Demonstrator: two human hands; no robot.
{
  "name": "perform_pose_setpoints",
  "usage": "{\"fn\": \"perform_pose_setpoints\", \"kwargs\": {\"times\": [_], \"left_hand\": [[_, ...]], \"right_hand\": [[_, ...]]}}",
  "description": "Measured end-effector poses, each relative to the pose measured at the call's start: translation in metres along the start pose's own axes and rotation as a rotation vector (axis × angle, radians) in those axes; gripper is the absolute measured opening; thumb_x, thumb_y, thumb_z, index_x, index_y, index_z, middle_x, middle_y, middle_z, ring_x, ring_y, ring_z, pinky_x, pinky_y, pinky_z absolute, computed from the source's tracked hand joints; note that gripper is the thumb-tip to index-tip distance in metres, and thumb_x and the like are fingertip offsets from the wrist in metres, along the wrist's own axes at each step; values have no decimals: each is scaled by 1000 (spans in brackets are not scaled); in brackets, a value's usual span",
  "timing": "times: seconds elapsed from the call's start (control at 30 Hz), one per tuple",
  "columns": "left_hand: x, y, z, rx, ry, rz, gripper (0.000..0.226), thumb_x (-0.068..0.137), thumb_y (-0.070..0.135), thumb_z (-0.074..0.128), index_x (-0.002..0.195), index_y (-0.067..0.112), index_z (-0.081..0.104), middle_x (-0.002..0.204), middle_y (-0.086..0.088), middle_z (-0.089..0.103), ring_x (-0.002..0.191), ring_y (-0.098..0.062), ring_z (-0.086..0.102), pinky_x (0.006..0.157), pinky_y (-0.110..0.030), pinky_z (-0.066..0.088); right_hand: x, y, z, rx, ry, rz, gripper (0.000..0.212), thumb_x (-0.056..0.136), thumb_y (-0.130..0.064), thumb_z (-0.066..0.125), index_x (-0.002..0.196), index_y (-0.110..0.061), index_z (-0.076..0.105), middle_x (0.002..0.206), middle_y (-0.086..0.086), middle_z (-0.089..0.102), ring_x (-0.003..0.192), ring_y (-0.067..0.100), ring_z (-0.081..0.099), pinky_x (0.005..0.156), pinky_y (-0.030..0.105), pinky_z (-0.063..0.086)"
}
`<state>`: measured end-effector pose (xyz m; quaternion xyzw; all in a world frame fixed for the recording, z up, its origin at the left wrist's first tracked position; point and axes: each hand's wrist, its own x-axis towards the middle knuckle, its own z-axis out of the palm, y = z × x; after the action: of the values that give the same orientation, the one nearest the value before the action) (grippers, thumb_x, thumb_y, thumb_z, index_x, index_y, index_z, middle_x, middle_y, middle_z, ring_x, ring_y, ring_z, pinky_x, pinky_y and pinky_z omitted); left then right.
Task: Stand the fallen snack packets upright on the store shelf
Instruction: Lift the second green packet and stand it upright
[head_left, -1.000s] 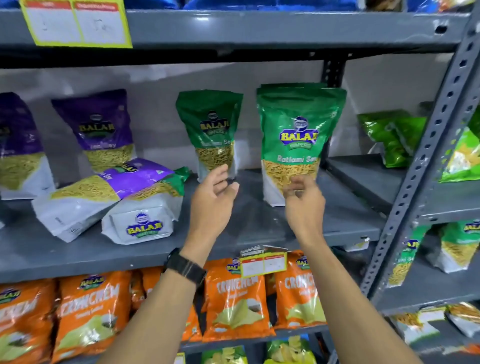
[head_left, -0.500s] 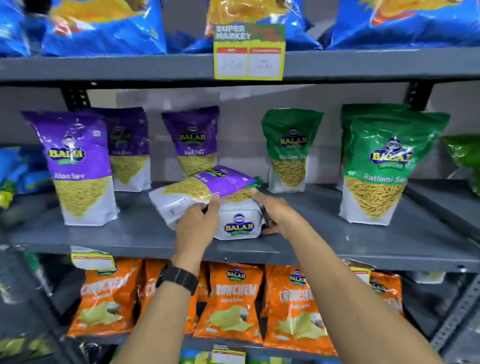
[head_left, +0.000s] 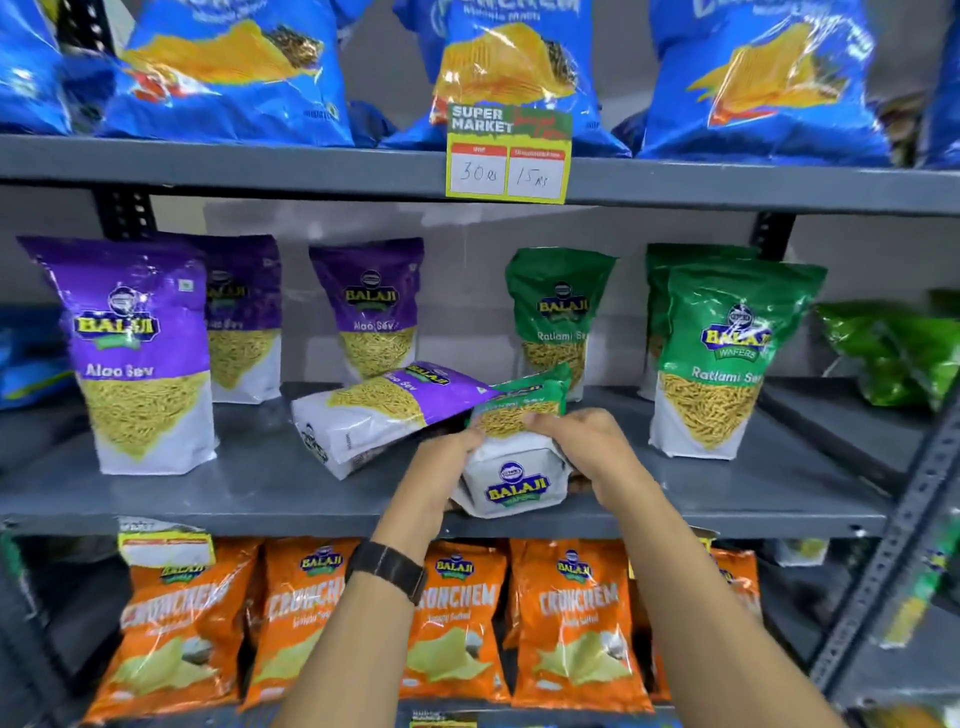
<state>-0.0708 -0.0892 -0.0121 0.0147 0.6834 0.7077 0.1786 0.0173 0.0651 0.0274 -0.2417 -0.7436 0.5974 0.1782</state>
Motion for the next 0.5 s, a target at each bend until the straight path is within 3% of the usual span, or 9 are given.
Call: {"fn": "perform_pose_setpoints", "kwargs": {"times": [0.03,0.1,0.2,0.27,0.33,0.4,0.5], "left_hand": [[-9,-2,3,-23,-31,-2,28,77,36,78,89,10,78,74,-10,80,77,-30,74,87,-52,64],[-28,-5,11,-66,-90,7,20,78,26,76,90,10,78,81,-16,81,72,-29,70,71,-40,59],[-52,-14,16,-81,-183,75,20,70,27,73,84,14,80,101,-19,82,90,-30,71,79,-41,51],[-66,-20,15,-88,-214,128,24,76,24,76,98,17,82,104,-9,84,90,-28,75,78,-39,55],[-81,-27,12,-114,-229,189,32,86,14,76,118,18,76,104,-3,85,84,-21,77,68,-36,57],[-97,-32,7,-159,-223,244,43,90,3,73,130,18,69,107,1,85,87,-16,80,72,-35,59],[-117,-42,-1,-195,-183,356,51,87,-7,72,129,23,69,114,2,84,104,-13,79,84,-26,63]], "right_hand": [[-8,2,-7,-26,13,-25,46,75,-42,87,47,-17,61,52,1,69,59,28,68,55,38,47],[-29,5,-20,-71,48,-51,43,76,-48,85,56,-14,69,59,2,75,65,29,73,57,38,49],[-62,13,-38,-83,94,-138,41,82,-44,83,52,-25,62,47,-13,57,54,12,55,58,32,40],[-79,20,-47,-5,102,-174,25,82,-43,84,78,-28,64,62,-11,59,55,10,55,61,32,42],[-95,25,-51,73,82,-194,25,84,-38,84,96,-30,63,74,-7,65,54,8,58,55,30,45],[-105,32,-51,123,66,-219,25,87,-32,82,105,-34,65,93,-7,75,66,7,70,61,25,54],[-116,46,-46,200,41,-271,35,88,-21,82,119,-29,68,106,-2,80,89,16,78,69,24,61]]}}
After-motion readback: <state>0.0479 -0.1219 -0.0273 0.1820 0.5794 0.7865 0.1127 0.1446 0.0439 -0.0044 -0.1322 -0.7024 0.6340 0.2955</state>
